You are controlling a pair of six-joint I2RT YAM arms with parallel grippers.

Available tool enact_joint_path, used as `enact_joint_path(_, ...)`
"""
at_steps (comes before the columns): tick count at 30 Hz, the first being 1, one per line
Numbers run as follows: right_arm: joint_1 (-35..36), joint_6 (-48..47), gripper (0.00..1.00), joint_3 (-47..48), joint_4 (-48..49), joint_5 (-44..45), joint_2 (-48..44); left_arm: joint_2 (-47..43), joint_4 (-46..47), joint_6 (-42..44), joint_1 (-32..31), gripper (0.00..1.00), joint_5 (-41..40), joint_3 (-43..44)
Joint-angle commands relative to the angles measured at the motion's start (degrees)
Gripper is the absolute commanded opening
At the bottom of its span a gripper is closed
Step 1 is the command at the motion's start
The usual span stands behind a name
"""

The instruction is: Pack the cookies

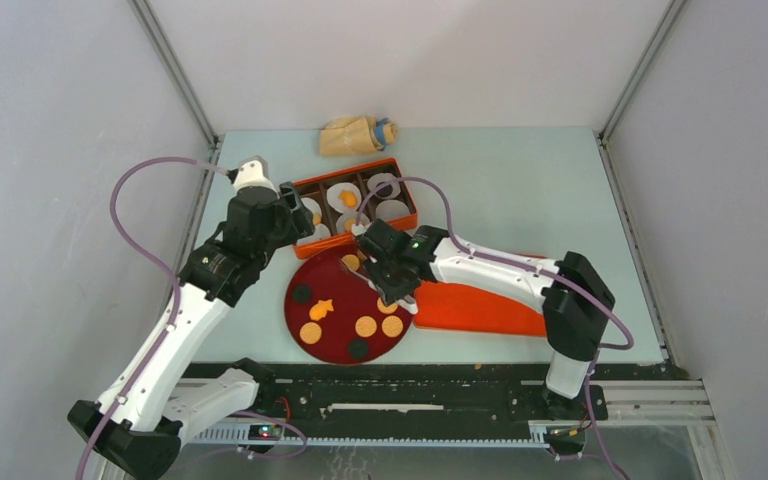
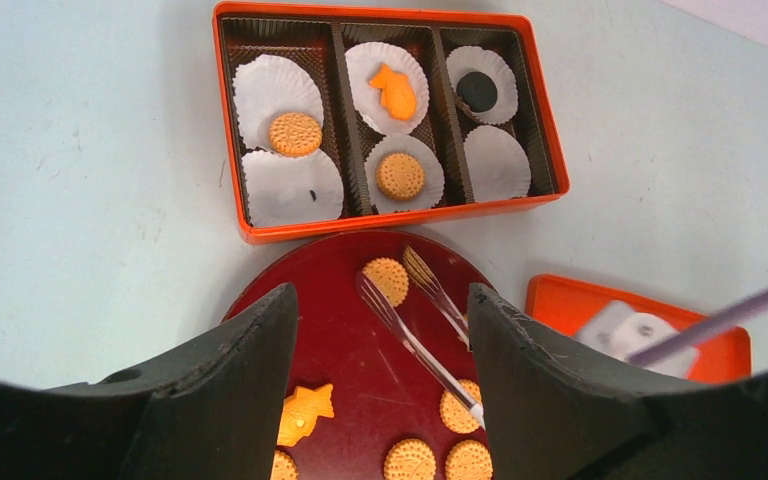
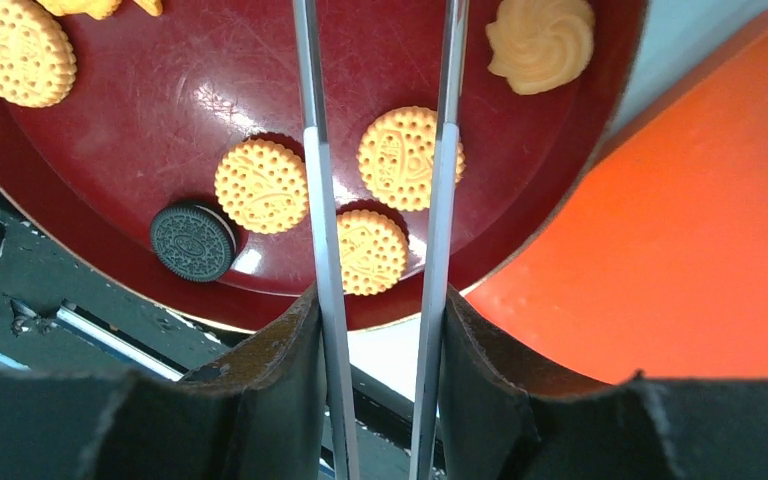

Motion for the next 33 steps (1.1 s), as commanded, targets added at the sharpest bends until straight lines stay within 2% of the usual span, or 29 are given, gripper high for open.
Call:
enact_joint_path(1,-0.42,-2.25,0.20,5.19,-1.36,4.70,-9.06,0.38,1.70,0.42,0.38,0.68,-0.31,1.48)
enact_joint_path(9,-8.01,-5.21,0.21,10.83,-2.52,4.13,-10.86,3.40,1.62,0.98,0.34,0.67,-3.47,4.77)
enact_joint_path(14,-11.96,-7.93,0.21,14.19,-2.30,2.58,-6.74,6.89,2.06,2.03,0.39,0.67,-7.24,7.49)
enact_joint_path(19,-15.42,-8.59,0.21,15.91,-3.35,1.05,-2.21,11.70,2.36,2.49,0.40,0.67,-7.04,9.19)
enact_joint_path(25,-18.97,-8.28,0.21,12.13,-2.69,-0.92,-1.25,15.21,2.87,2.76,0.65,0.66,-6.40,9.48)
enact_joint_path(33,-21.02,-9.02,0.21,8.27,-1.19,-2.11,-1.00,15.48,3.12,2.34,0.84,0.66,-5.42,9.72)
